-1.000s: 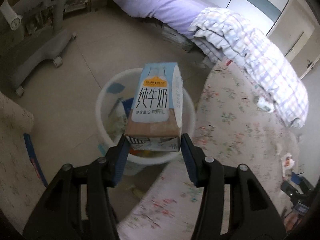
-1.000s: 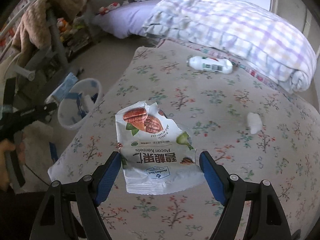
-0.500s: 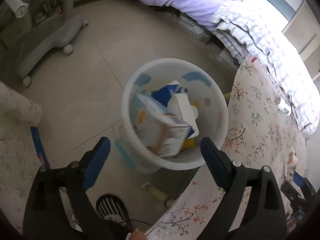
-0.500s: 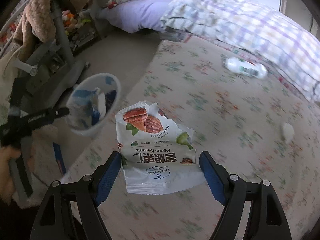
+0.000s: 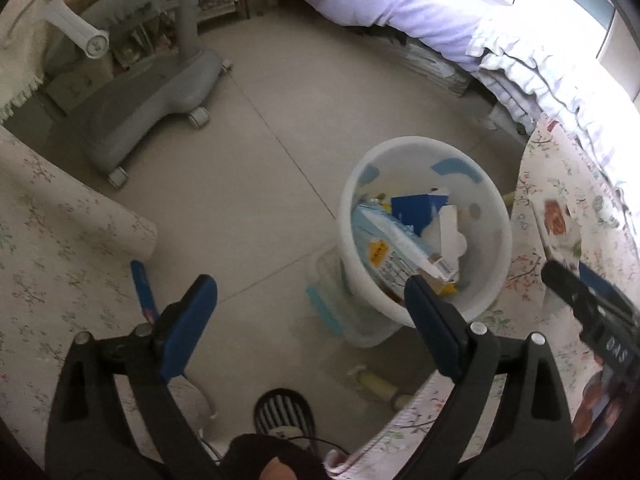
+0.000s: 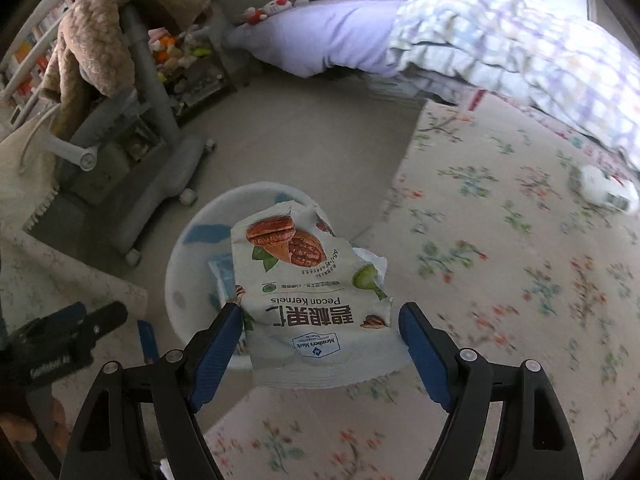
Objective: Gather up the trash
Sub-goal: 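Lower the pecan bag into the wastebasket and open the right tool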
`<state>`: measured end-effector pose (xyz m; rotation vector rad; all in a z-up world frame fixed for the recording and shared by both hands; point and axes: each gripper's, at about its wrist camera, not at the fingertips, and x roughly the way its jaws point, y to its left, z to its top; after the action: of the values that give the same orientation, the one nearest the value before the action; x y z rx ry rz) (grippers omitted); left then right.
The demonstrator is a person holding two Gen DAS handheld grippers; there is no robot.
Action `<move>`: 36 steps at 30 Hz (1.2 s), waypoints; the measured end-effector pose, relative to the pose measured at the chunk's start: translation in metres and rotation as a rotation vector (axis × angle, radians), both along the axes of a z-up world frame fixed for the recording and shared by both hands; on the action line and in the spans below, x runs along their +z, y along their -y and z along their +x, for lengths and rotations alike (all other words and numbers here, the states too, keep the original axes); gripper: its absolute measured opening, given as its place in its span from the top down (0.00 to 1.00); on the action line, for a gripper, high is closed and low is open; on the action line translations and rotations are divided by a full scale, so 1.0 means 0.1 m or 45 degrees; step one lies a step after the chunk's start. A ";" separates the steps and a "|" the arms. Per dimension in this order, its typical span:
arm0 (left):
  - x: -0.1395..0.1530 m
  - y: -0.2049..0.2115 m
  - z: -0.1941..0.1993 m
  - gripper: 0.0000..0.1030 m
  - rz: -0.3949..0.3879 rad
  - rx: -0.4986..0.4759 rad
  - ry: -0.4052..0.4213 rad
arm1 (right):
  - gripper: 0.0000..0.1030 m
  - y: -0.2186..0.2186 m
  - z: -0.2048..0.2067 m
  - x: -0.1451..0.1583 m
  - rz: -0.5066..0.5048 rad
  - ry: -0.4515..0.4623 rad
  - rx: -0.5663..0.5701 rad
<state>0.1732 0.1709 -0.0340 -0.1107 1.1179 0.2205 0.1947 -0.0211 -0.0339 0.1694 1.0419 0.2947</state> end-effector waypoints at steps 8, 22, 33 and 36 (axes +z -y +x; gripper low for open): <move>0.04 -0.11 -0.01 0.05 0.058 0.084 0.012 | 0.18 -0.18 0.19 -0.02 0.158 0.052 0.076; 0.10 0.12 -0.05 0.04 -0.047 -0.011 0.045 | 0.16 0.21 -0.11 0.08 -0.001 0.060 0.001; 0.16 0.59 -0.06 0.04 -0.112 -0.152 0.048 | 0.16 1.10 -0.67 0.07 -0.121 -0.003 -0.121; 0.17 0.73 -0.07 0.04 -0.111 -0.194 0.050 | 0.16 1.40 -0.82 0.00 -0.141 -0.036 -0.183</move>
<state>0.1665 0.0976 -0.0171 -0.1062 1.0915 0.0333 0.1132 -0.1613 -0.0338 0.1483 1.0657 0.1043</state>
